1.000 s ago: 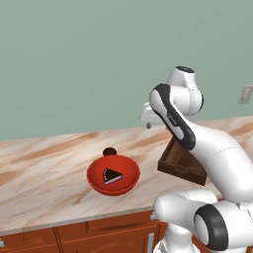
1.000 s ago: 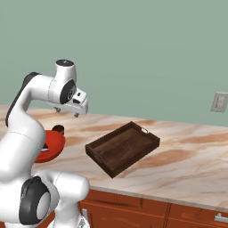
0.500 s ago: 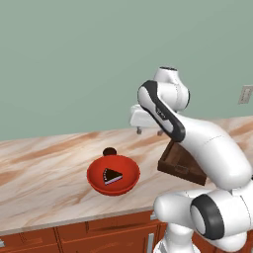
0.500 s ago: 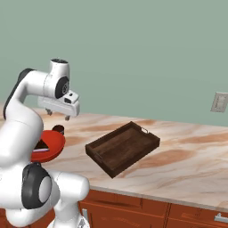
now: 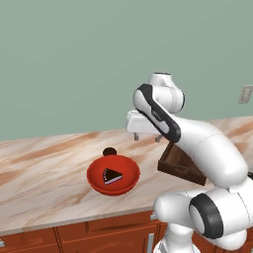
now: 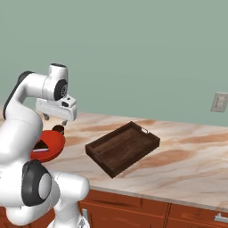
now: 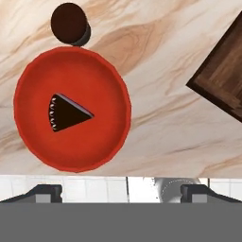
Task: Place the bowl with cake and the cupcake onto the tray.
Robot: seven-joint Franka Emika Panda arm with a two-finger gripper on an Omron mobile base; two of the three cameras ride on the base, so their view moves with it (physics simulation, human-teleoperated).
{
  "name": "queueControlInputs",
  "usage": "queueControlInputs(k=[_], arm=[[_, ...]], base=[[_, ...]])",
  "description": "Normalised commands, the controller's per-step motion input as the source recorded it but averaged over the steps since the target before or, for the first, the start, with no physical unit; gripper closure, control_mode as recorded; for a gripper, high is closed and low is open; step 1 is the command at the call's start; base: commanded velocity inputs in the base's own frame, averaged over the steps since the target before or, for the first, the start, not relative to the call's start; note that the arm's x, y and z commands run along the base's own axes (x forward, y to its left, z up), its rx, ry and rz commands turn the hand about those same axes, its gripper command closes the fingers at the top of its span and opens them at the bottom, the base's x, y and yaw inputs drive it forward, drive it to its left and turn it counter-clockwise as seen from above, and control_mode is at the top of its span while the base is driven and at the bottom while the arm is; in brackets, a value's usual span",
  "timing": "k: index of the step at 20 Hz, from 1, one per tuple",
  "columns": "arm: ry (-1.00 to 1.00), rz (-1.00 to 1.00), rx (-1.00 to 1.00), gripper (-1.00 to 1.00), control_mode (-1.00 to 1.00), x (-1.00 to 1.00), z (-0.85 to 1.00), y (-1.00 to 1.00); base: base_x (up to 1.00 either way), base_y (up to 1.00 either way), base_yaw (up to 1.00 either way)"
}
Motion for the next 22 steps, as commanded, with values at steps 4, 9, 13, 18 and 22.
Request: queueControlInputs(k=[4, 9, 13, 18, 22], arm=[[0.0, 0.0, 0.0, -1.0, -1.0, -0.01, -0.49, 0.0], [-0.02, 0.0, 0.0, -1.0, -1.0, 0.0, -0.5, 0.0], [-0.06, 0.0, 0.0, -1.0, -1.0, 0.0, -0.45, 0.0], [-0.06, 0.0, 0.0, -1.0, -1.0, 0.01, -0.44, 0.0], [-0.07, 0.0, 0.0, -1.0, -1.0, 0.08, -0.39, 0.0]], base=[[0.0, 0.0, 0.0], [0.0, 0.0, 0.0], [0.0, 0.0, 0.0], [0.0, 0.0, 0.0], [0.0, 0.0, 0.0]])
